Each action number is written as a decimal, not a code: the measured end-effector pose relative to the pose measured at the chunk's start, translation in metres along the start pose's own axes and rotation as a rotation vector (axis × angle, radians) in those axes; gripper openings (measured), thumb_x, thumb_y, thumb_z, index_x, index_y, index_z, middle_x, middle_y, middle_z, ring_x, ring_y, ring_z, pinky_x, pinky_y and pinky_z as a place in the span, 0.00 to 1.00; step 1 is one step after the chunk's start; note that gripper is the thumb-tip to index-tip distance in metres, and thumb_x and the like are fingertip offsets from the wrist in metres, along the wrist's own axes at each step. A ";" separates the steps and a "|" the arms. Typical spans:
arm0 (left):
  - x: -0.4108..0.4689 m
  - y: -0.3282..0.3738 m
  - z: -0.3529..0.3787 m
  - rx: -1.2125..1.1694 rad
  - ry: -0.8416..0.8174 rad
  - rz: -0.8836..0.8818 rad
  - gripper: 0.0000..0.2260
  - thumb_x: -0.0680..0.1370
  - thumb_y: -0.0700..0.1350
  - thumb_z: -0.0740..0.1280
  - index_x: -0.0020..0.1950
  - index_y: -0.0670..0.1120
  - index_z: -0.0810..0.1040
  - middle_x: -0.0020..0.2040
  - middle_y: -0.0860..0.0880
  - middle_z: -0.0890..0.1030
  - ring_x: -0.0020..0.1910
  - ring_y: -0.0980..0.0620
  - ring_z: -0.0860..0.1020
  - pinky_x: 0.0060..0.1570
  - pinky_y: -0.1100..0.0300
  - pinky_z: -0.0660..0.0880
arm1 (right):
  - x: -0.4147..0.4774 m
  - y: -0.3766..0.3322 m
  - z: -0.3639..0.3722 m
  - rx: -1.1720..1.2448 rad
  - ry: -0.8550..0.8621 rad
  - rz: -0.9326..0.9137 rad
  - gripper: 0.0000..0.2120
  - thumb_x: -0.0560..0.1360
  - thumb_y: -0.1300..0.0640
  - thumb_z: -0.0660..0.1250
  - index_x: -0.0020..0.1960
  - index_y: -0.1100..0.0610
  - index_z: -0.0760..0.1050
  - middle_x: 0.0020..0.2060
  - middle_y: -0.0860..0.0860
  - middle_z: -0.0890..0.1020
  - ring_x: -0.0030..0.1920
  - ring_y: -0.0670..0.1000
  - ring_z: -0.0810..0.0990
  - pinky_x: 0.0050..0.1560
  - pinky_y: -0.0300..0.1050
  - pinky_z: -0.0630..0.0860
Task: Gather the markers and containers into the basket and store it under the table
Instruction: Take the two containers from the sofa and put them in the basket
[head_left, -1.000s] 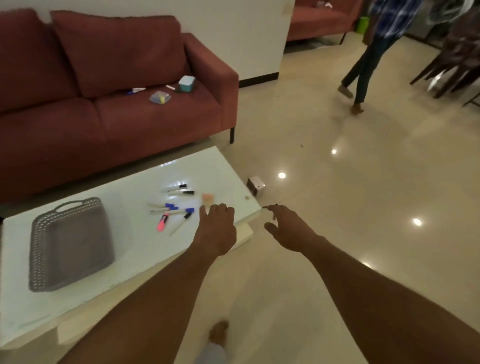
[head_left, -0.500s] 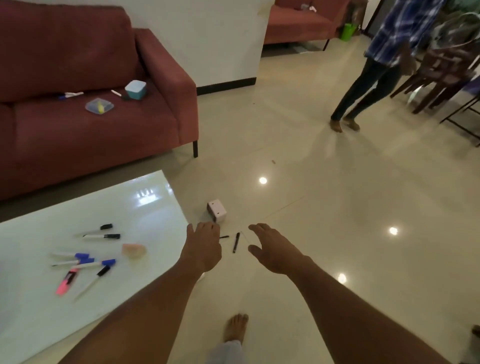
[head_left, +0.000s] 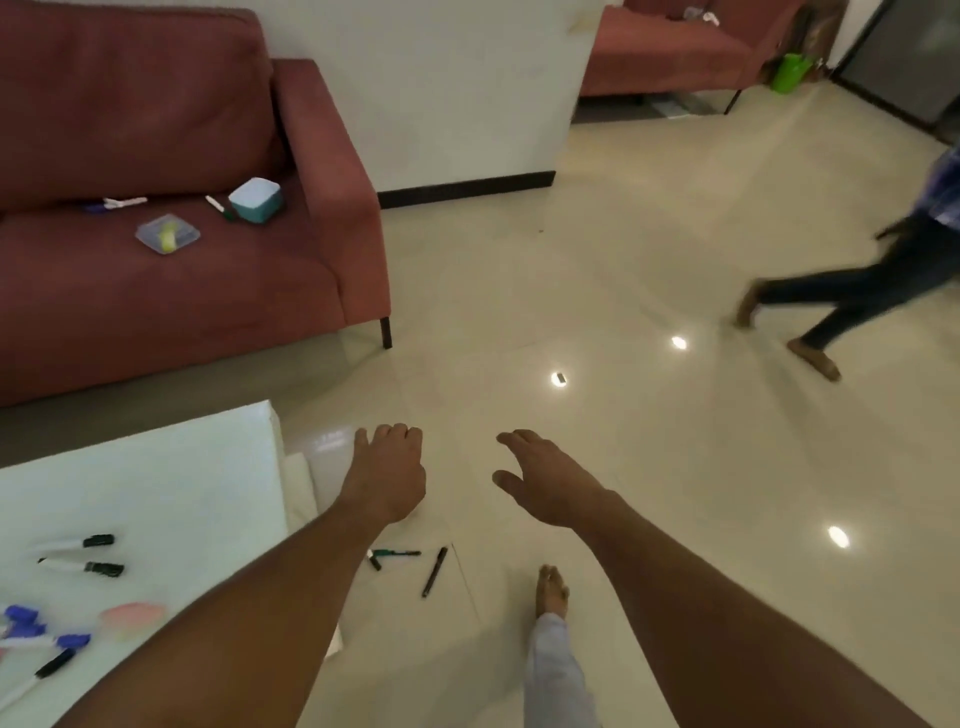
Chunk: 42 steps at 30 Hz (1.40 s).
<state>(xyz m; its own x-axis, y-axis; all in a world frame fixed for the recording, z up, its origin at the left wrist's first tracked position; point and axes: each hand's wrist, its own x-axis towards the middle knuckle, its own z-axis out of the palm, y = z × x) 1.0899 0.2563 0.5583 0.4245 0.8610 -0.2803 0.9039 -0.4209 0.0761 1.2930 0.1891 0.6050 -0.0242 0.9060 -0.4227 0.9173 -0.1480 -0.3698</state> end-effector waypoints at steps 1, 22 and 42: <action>0.018 0.005 -0.003 -0.014 0.000 -0.041 0.16 0.79 0.45 0.55 0.67 0.46 0.68 0.63 0.47 0.74 0.65 0.46 0.70 0.71 0.45 0.58 | 0.021 0.012 -0.013 -0.019 -0.015 -0.033 0.27 0.81 0.49 0.59 0.77 0.54 0.57 0.76 0.51 0.62 0.73 0.56 0.65 0.70 0.53 0.66; 0.326 -0.103 -0.113 -0.247 0.090 -0.687 0.14 0.77 0.44 0.57 0.62 0.46 0.68 0.60 0.46 0.74 0.60 0.45 0.71 0.63 0.50 0.64 | 0.456 -0.040 -0.228 -0.275 -0.252 -0.597 0.25 0.81 0.49 0.59 0.76 0.53 0.60 0.74 0.49 0.65 0.71 0.53 0.66 0.70 0.48 0.65; 0.465 -0.469 -0.170 -0.325 0.109 -1.028 0.20 0.76 0.48 0.59 0.68 0.47 0.68 0.66 0.48 0.73 0.66 0.46 0.69 0.69 0.48 0.61 | 0.806 -0.366 -0.170 -0.259 -0.426 -0.870 0.27 0.81 0.49 0.59 0.76 0.60 0.61 0.75 0.56 0.65 0.75 0.55 0.62 0.76 0.47 0.58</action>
<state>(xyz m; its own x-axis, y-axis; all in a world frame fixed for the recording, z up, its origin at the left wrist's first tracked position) 0.8720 0.9032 0.5548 -0.5569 0.7856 -0.2695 0.7932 0.5993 0.1079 1.0053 1.0412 0.5399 -0.8219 0.4328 -0.3703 0.5695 0.6356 -0.5213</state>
